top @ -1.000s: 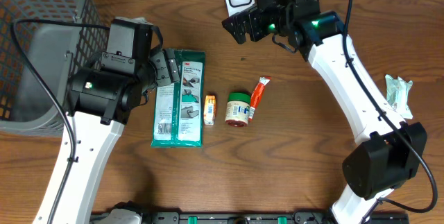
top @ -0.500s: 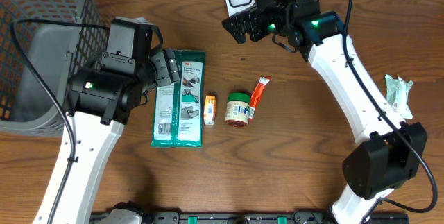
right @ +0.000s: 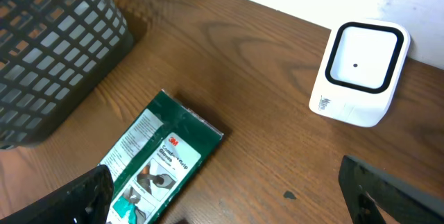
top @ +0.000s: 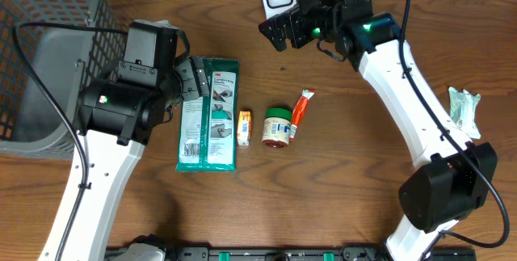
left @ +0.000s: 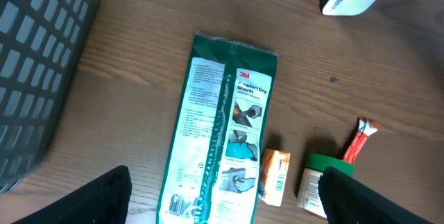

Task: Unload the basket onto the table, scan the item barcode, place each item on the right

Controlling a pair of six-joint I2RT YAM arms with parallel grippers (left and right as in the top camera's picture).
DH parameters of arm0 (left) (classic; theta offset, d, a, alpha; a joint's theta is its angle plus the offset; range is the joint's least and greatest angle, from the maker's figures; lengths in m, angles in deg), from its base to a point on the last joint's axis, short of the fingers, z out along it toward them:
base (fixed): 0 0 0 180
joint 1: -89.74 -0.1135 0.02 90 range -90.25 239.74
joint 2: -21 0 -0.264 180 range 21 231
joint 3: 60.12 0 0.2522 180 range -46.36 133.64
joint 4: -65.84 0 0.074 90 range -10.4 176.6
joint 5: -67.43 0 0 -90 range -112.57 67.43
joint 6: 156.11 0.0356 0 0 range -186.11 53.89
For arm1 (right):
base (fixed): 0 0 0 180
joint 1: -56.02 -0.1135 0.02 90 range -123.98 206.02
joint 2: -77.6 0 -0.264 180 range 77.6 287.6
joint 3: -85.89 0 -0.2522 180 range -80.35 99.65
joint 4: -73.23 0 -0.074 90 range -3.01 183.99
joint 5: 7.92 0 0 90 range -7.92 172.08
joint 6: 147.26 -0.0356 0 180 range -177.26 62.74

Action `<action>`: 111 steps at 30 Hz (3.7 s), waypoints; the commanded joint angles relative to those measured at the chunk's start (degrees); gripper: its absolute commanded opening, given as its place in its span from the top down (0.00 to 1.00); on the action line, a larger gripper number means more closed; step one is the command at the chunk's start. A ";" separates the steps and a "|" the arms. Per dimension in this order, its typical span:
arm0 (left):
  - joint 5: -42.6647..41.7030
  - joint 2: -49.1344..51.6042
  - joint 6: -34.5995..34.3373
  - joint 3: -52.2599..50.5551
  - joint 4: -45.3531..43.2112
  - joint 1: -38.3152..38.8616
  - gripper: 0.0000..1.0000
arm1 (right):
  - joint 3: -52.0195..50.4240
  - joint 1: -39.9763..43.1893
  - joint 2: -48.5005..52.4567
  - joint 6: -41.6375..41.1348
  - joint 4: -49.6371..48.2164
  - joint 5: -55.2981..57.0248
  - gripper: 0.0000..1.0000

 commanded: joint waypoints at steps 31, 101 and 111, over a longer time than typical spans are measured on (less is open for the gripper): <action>0.74 0.13 0.59 0.90 0.13 -0.28 0.13 | 0.00 -0.24 0.31 -0.76 9.01 2.78 0.98; 0.74 0.13 0.59 0.90 0.13 -0.28 0.14 | -0.28 -12.22 17.79 -45.55 33.94 16.13 0.09; 0.74 0.15 0.59 0.90 0.13 -0.28 0.14 | -0.33 -11.89 18.95 -45.55 31.58 16.57 0.13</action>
